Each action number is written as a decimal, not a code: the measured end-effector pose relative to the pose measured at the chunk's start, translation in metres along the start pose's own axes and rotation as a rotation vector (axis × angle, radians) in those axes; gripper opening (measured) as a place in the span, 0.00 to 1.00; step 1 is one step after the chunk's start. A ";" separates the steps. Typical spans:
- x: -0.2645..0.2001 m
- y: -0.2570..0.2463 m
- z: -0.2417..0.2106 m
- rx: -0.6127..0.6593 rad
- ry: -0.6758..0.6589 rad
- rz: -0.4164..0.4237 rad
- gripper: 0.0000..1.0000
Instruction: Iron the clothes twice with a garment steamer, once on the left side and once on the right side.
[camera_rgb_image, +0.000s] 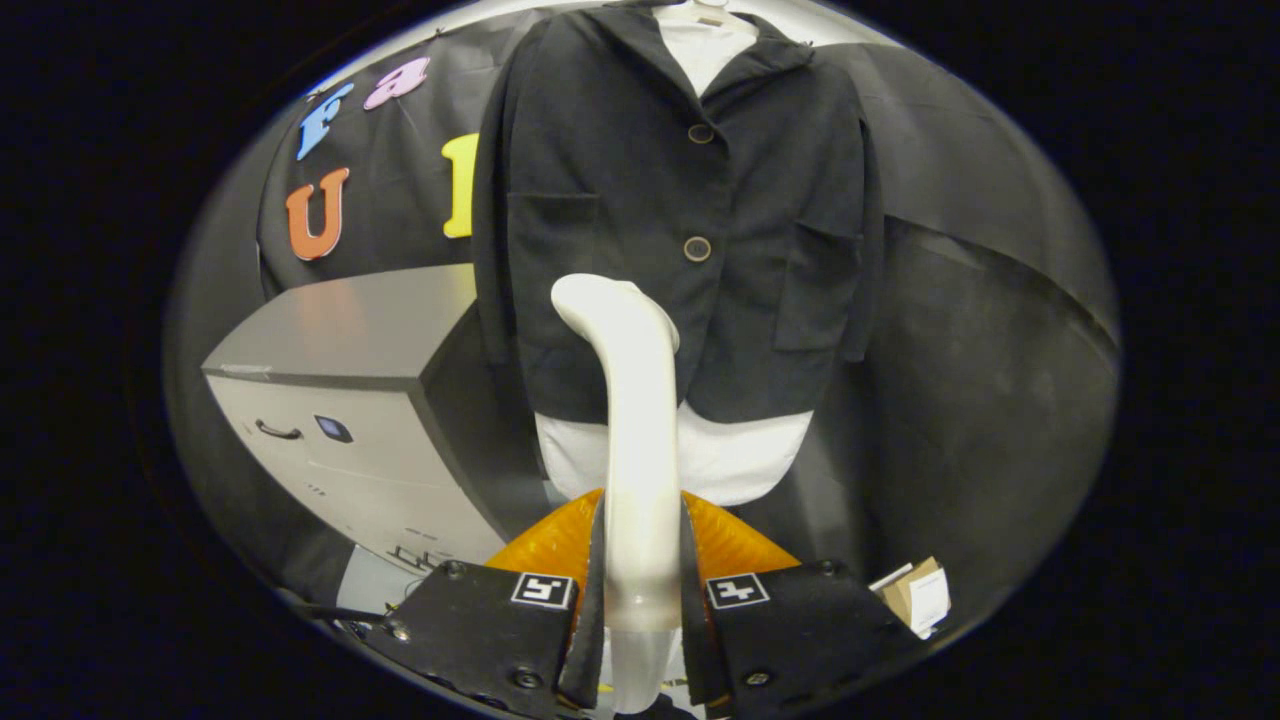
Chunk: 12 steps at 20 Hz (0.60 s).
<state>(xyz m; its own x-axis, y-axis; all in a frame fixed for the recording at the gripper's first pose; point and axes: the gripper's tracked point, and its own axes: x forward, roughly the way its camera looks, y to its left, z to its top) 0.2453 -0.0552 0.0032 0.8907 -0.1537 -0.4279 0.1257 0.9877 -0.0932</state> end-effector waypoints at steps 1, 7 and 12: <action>0.001 0.001 -0.003 -0.005 0.007 0.000 0.35; -0.002 -0.001 -0.012 0.010 0.025 0.010 0.35; -0.036 -0.009 0.010 0.065 -0.036 0.048 0.35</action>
<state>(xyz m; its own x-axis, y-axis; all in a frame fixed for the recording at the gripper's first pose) 0.2163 -0.0585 0.0282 0.9112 -0.1062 -0.3982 0.1094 0.9939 -0.0147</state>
